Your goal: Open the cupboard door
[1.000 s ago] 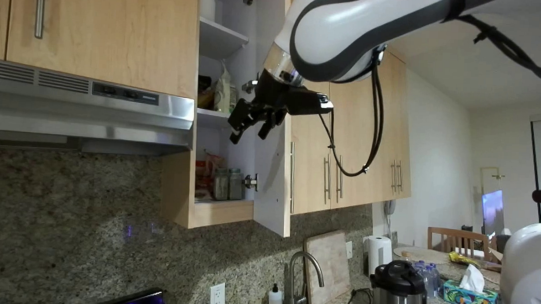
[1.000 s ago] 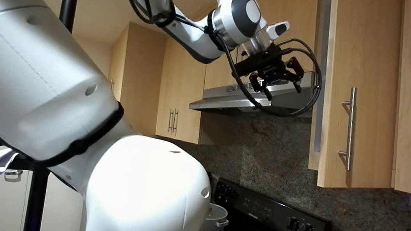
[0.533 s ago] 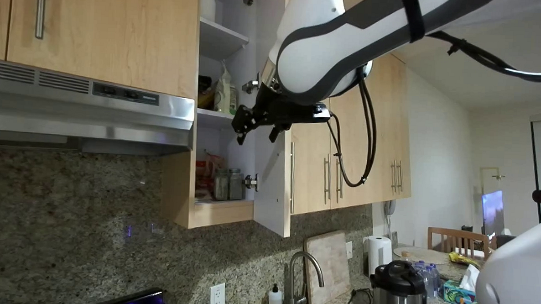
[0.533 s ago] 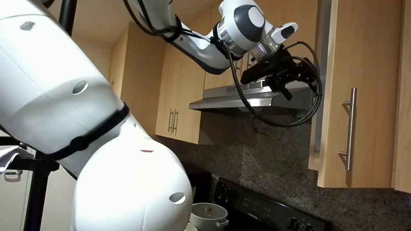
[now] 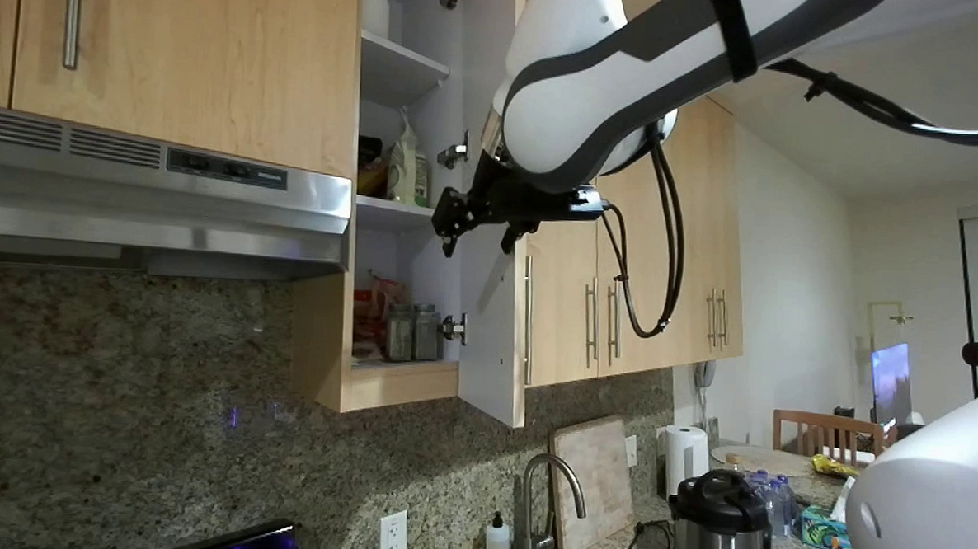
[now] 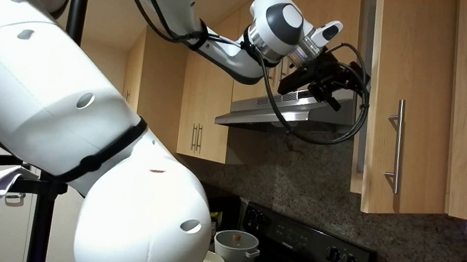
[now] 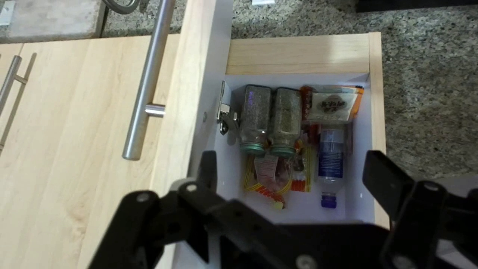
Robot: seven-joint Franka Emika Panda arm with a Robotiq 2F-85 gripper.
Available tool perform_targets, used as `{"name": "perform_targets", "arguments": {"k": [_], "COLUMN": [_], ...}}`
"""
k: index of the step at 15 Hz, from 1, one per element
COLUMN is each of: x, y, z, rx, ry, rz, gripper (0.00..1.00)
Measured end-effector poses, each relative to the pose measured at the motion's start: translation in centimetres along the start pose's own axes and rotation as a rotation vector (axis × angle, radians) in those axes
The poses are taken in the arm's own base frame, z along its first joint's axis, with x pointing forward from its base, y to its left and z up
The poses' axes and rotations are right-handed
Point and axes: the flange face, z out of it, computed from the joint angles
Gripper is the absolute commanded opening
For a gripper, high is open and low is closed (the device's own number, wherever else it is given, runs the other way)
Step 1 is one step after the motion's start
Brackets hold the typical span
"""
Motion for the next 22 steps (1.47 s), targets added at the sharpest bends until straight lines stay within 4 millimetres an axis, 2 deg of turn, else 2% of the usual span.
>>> {"name": "perform_targets", "arguments": {"k": [7, 16, 19, 22], "x": [0.3, -0.4, -1.2, -3.0], "y": [2.4, 7.5, 8.5, 8.6], "z": [-0.5, -1.2, -1.5, -1.6], "rx": [-0.017, 0.012, 0.056, 0.117], "ry": [0.011, 0.008, -0.005, -0.057], "rz": [0.048, 0.063, 0.028, 0.006], "gripper": [1.00, 1.00, 1.00, 1.00]}}
